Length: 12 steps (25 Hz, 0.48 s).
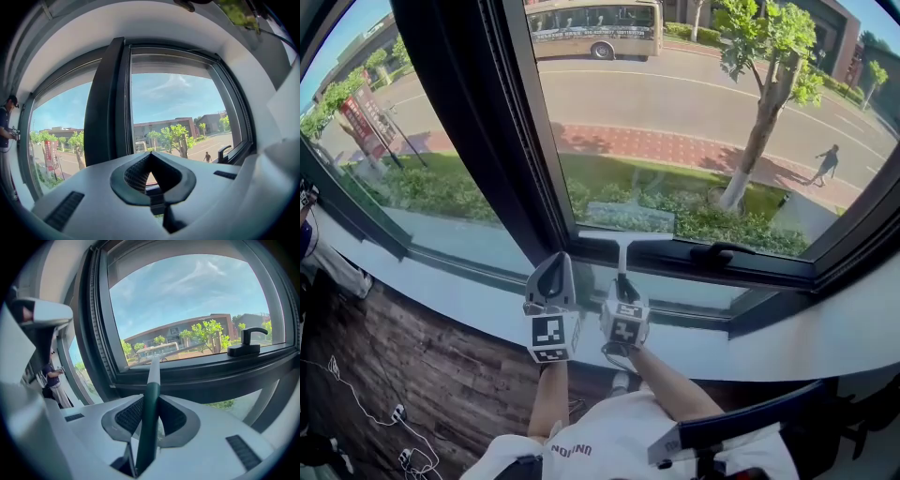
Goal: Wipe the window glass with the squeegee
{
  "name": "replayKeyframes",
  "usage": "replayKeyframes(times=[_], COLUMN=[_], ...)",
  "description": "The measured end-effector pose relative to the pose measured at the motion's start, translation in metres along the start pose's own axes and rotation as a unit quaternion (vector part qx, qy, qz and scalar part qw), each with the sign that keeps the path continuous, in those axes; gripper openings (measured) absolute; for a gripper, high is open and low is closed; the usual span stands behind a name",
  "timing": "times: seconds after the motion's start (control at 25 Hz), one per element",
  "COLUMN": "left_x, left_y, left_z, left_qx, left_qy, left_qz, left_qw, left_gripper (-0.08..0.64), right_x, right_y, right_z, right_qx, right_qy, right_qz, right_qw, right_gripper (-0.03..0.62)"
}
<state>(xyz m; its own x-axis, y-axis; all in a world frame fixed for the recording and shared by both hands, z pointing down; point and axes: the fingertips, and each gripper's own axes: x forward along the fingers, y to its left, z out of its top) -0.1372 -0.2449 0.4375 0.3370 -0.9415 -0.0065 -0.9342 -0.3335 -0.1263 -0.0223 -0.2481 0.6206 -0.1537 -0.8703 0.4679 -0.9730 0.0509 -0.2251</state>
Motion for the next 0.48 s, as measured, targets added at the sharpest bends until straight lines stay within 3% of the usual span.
replayKeyframes(times=[0.28,0.4,0.48], left_x=[0.003,0.000,-0.001], left_y=[0.002,0.002,-0.001], left_z=[0.029,0.049,0.066], left_qx=[-0.025,-0.040,-0.044], left_qy=[-0.040,-0.066,-0.088], left_qz=[0.018,0.024,0.023], left_qw=[0.9987,0.9967,0.9949], left_gripper=[-0.005,-0.005,-0.005], right_x=[-0.070,-0.109,-0.140], right_y=[0.014,0.015,0.008], right_z=[0.068,0.117,0.157], right_qx=[0.035,0.026,0.014], right_qy=[-0.079,-0.166,-0.236], right_qz=[0.077,0.096,0.090], right_qw=[0.993,0.981,0.967], right_gripper=[0.098,0.098,0.098])
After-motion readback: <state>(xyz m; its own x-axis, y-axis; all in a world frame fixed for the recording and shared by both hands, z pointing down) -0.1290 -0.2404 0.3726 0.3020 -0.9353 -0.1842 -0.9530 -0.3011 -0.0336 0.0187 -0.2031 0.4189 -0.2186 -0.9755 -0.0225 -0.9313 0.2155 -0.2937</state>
